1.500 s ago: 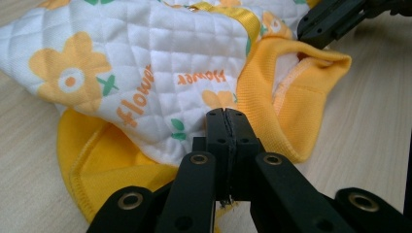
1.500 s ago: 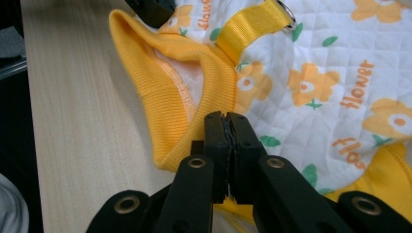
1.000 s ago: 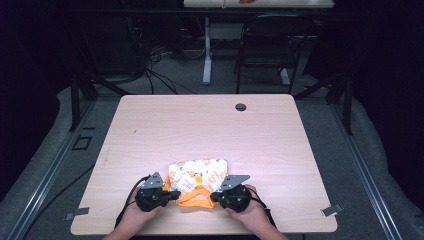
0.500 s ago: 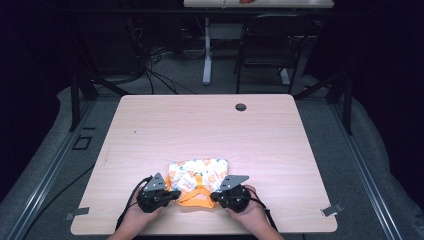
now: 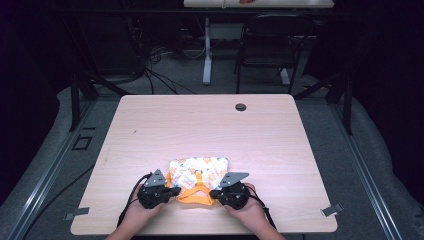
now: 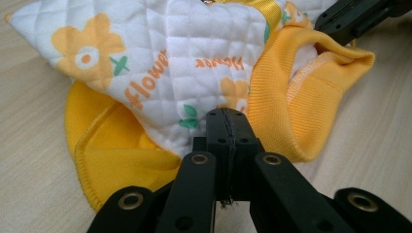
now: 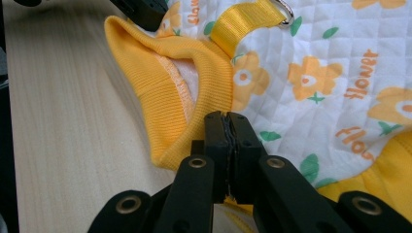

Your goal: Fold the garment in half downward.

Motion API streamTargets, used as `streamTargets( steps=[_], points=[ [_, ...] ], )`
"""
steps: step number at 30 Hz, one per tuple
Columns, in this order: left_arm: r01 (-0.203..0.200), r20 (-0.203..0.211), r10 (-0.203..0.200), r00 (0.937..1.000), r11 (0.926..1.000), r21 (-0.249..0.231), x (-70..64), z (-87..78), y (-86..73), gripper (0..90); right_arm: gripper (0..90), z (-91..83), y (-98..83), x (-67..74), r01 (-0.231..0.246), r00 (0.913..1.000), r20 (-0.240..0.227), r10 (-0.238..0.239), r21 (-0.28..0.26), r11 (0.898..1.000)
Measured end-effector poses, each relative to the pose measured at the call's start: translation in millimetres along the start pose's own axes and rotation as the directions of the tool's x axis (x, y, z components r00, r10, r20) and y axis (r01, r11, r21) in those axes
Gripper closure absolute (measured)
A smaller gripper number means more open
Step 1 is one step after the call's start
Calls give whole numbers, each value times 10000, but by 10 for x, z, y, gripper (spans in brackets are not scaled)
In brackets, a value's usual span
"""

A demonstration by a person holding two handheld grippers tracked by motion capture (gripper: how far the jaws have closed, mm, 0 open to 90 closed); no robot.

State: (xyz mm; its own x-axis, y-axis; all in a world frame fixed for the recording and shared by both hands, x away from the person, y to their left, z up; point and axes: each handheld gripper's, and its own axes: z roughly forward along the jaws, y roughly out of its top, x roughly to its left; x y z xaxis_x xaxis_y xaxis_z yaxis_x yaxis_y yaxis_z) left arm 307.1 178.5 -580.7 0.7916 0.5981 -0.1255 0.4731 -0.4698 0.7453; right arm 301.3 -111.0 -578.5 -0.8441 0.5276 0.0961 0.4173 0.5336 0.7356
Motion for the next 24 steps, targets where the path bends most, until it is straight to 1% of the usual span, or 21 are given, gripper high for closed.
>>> streamTargets(
  steps=[1, 3, 5, 7, 9, 11, 12, 13, 15, 16, 17, 18, 19, 20, 21, 22, 23, 24],
  points=[
    [105, 21, -105, 9999, 9999, 7, 8, 10, 8, 899, 880, 11, 6, -5, -49, 10000, 5, 49, -62, 10000],
    [119, 0, -119, 9999, 9999, 34, 30, 32, 34, 899, 880, 14, 31, -23, -8, 10000, -3, 8, 110, 9999],
    [151, -27, -151, 9999, 9999, 66, 53, 56, 64, 899, 880, 21, 68, -41, 211, 9997, 141, -216, 328, 9992],
    [300, -44, -299, 9995, 9995, 94, 83, 82, 93, 899, 881, 42, 99, -68, 237, 9992, 302, -249, 396, 9989],
    [338, -106, -337, 9994, 9993, 144, 122, 109, 130, 899, 883, 64, 112, -113, 16, 9994, 340, -27, 326, 9995],
    [370, -172, -366, 9992, 9990, 235, 159, 135, 170, 899, 884, 88, 114, -154, -270, 9993, 265, 267, 137, 9995],
    [453, -190, -448, 9988, 9986, 286, 178, 148, 191, 899, 884, 90, 121, -180, -274, 9993, 256, 269, 192, 9994],
    [581, -204, -574, 9981, 9978, 313, 191, 160, 207, 899, 885, 100, 127, -197, -431, 9989, 203, 428, 140, 9990],
    [472, -349, -460, 9983, 9983, 338, 217, 186, 240, 899, 885, 114, 160, -229, -450, 9987, 247, 444, 256, 9987],
    [384, -400, -367, 9985, 9984, 417, 228, 196, 259, 900, 886, 122, 181, -244, -424, 9988, 260, 415, 361, 9984],
    [272, -518, -252, 9983, 9989, 390, 241, 213, 277, 900, 886, 132, 201, -259, -451, 9986, 279, 440, 409, 9981],
    [285, -535, -260, 9982, 9985, 471, 255, 222, 297, 900, 886, 137, 218, -283, -453, 9987, 238, 442, 515, 9976],
    [359, -584, -337, 9977, 9987, 374, 274, 240, 307, 900, 886, 148, 236, -298, -520, 9984, 253, 507, 548, 9971],
    [425, -554, -403, 9977, 9983, 402, 301, 248, 320, 900, 886, 151, 258, -320, -467, 9985, 312, 446, 678, 9966],
    [497, -609, -475, 9970, 9981, 355, 319, 264, 335, 900, 885, 164, 277, -338, -477, 9984, 338, 454, 712, 9963],
    [393, -671, -366, 9971, 9984, 396, 342, 275, 355, 900, 884, 172, 297, -356, -447, 9984, 380, 418, 791, 9959],
    [307, -840, -276, 9961, 9989, 361, 358, 292, 372, 900, 884, 185, 314, -378, -369, 9986, 420, 336, 803, 9961],
    [362, -838, -326, 9960, 9985, 417, 376, 303, 392, 900, 884, 200, 329, -400, -434, 9981, 479, 398, 761, 9962]
  ],
)
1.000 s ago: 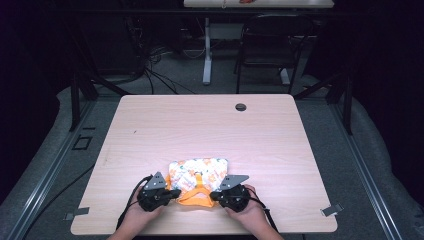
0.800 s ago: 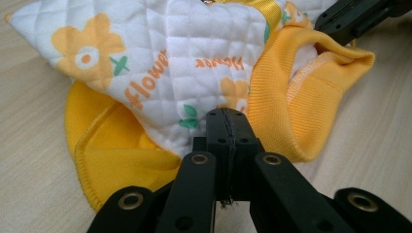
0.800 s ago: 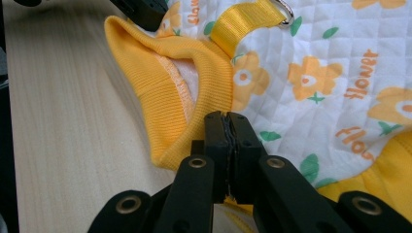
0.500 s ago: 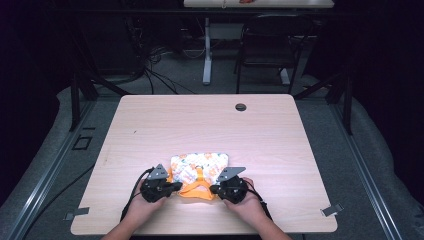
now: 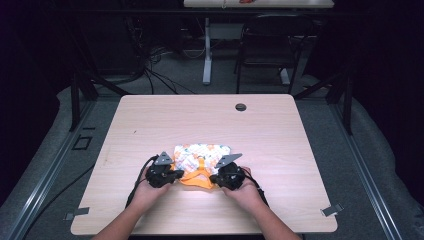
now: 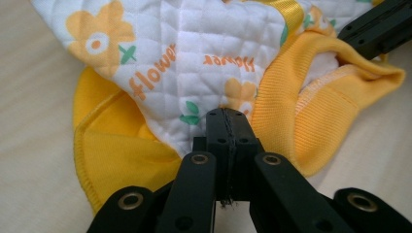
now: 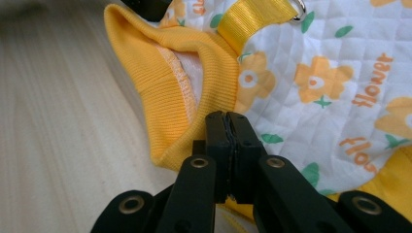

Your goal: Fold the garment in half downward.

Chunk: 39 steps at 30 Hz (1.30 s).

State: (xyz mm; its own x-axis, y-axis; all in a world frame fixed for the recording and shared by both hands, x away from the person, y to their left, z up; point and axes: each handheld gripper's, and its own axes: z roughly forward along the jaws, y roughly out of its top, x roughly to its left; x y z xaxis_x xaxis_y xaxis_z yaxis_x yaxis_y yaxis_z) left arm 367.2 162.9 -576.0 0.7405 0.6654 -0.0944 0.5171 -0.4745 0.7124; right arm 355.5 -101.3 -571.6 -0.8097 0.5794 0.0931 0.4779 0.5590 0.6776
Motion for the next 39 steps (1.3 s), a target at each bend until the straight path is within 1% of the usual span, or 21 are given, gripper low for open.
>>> streamTargets(
  steps=[3, 7, 9, 11, 13, 15, 17, 18, 21, 22, 24, 25, 26, 27, 29, 31, 32, 34, 35, 37, 39],
  points=[
    [190, 76, -191, 9998, 9998, 69, 71, 30, 45, 899, 884, 32, 57, -79, -18, 10000, -15, 18, 95, 10000],
    [479, 6, -479, 9989, 9988, -82, 136, 74, 78, 899, 885, 75, 118, -178, -30, 9999, 108, 29, 93, 10000],
    [763, 89, -761, 9971, 9969, -217, 169, 90, 77, 899, 885, 95, 134, -229, -224, 9997, 125, 224, -2, 9997],
    [877, 103, -874, 9961, 9956, -316, 194, 97, 73, 899, 885, 111, 141, -283, -437, 9990, 50, 438, -100, 9990],
    [971, 126, -967, 9952, 9947, -345, 198, 100, 73, 900, 885, 116, 141, -281, -474, 9988, 79, 476, -162, 9987],
    [869, 129, -865, 9962, 9957, -318, 197, 99, 74, 899, 885, 119, 141, -274, -375, 9992, 143, 377, -179, 9991],
    [960, 127, -956, 9953, 9948, -342, 200, 100, 75, 899, 884, 114, 145, -269, -336, 9992, 199, 338, -100, 9994],
    [1003, 208, -998, 9948, 9946, -257, 202, 94, 78, 899, 884, 114, 145, -268, -351, 9992, 209, 353, -102, 9993],
    [916, 83, -914, 9958, 9955, -226, 187, 90, 84, 899, 881, 113, 148, -255, -379, 9989, 271, 382, -113, 9992],
    [897, -27, -898, 9960, 9957, -247, 172, 93, 87, 898, 878, 114, 149, -253, -317, 9991, 285, 321, -131, 9994],
    [985, 14, -985, 9951, 9949, -217, 173, 84, 96, 896, 874, 106, 162, -242, -362, 9985, 396, 365, -84, 9993],
    [1051, -52, -1053, 9944, 9941, -263, 169, 77, 101, 893, 876, 102, 170, -236, -378, 9983, 440, 379, -46, 9993],
    [984, -147, -989, 9950, 9947, -286, 165, 67, 109, 879, 879, 93, 182, -236, -361, 9984, 435, 361, 1, 9993],
    [1008, -151, -1014, 9947, 9943, -339, 159, 54, 117, 869, 877, 84, 192, -225, -498, 9976, 473, 503, -118, 9987],
    [1051, -104, -1057, 9943, 9934, -463, 162, 12, 141, 857, 871, 39, 222, -229, -484, 9979, 428, 492, -197, 9986],
    [989, -146, -998, 9949, 9935, -556, 156, -43, 188, 845, 853, -12, 256, -215, -435, 9974, 550, 459, -440, 9981],
    [947, -130, -957, 9953, 9936, -620, 154, -81, 216, 831, 838, -48, 271, -212, -501, 9971, 540, 532, -584, 9970],
    [966, -11, -971, 9953, 9917, -848, 134, -170, 273, 796, 809, -128, 298, -198, -489, 9970, 559, 539, -872, 9950],
    [915, -8, -919, 9958, 9920, -871, 127, -200, 288, 774, 782, -189, 314, -178, -423, 9960, 744, 496, -965, 9944],
    [631, -129, -646, 9978, 9936, -937, 108, -283, 318, 739, 735, -280, 327, -153, -212, 9948, 972, 319, -1095, 9938],
    [583, -209, -608, 9979, 9927, -1055, 82, -354, 325, 699, 686, -374, 321, -127, -63, 9927, 1185, 219, -1306, 9914]
  ],
)
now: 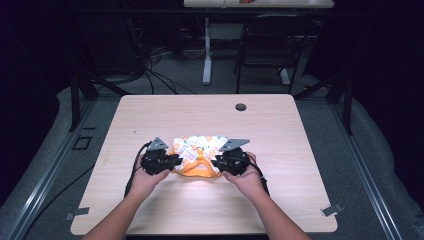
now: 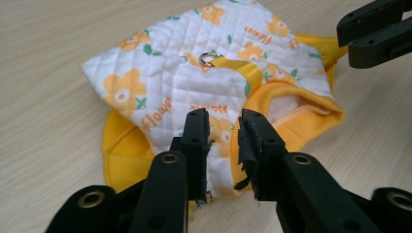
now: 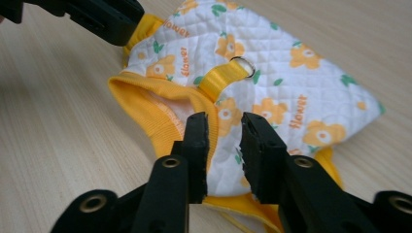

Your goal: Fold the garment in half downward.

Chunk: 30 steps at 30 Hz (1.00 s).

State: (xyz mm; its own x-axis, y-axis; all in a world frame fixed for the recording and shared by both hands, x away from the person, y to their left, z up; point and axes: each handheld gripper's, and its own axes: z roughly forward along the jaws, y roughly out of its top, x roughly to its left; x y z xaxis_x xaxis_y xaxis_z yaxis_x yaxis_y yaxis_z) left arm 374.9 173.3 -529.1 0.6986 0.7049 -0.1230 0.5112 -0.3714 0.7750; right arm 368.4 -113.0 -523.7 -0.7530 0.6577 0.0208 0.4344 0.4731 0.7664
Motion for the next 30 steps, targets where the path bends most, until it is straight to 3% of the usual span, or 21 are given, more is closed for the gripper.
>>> streamTargets(
  steps=[8, 17, 23, 30],
  points=[
    [-581, -133, 581, 9982, 9983, 13, -109, -237, -106, 589, 563, -305, -114, 82, -21, 9998, 182, 25, -179, 9998],
    [23, -37, -24, 10000, 9995, -305, -123, -481, -349, 541, 507, -505, -366, 219, 244, 9996, 151, -247, 201, 9995],
    [25, -242, -27, 9997, 9999, -115, -123, -569, -560, 538, 500, -534, -548, 292, 307, 9994, 135, -315, 540, 9981],
    [-17, -395, 17, 9992, 10000, 10, -94, -527, -781, 536, 501, -484, -721, 325, 373, 9988, 302, -376, 109, 9992]
  ],
)
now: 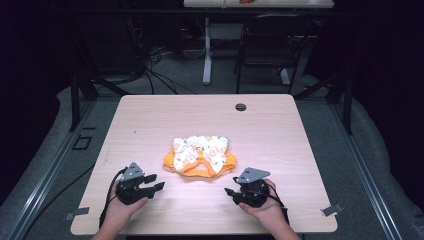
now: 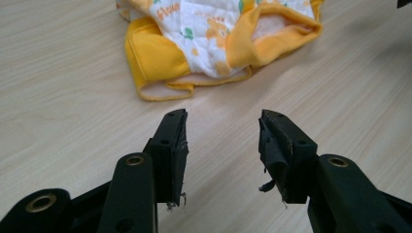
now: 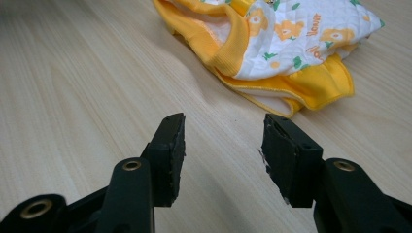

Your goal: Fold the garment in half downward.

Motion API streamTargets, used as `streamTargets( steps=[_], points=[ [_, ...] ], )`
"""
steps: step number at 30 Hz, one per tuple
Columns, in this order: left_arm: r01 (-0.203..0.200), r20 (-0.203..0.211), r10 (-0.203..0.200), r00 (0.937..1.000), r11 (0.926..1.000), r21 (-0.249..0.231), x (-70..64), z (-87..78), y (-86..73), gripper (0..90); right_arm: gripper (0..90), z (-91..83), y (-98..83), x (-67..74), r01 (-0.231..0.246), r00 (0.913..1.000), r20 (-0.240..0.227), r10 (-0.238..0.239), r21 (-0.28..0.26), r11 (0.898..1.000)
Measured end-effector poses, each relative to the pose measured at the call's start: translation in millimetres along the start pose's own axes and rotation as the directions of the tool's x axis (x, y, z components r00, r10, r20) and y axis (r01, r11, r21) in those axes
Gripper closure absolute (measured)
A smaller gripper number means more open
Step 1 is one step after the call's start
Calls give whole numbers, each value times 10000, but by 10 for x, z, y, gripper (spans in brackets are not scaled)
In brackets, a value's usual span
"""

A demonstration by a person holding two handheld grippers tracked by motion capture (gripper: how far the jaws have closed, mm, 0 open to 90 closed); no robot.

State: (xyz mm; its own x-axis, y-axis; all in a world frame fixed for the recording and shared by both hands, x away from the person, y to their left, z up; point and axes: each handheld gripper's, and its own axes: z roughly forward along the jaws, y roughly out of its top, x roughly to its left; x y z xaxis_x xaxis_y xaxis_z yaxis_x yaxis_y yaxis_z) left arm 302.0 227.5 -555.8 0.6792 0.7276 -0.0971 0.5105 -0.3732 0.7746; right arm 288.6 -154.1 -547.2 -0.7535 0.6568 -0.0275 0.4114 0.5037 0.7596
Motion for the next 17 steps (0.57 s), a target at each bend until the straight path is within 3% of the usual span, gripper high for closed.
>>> streamTargets(
  steps=[9, 17],
  points=[
    [-421, 28, 420, 9991, 9984, 375, -37, 110, -105, 533, 496, 94, -118, -1, 7, 9999, 155, -11, 257, 9997],
    [-200, 68, 198, 9998, 9995, 262, -27, 110, -120, 525, 492, 141, -163, 6, 240, 9993, 267, -253, 509, 9984]
  ],
)
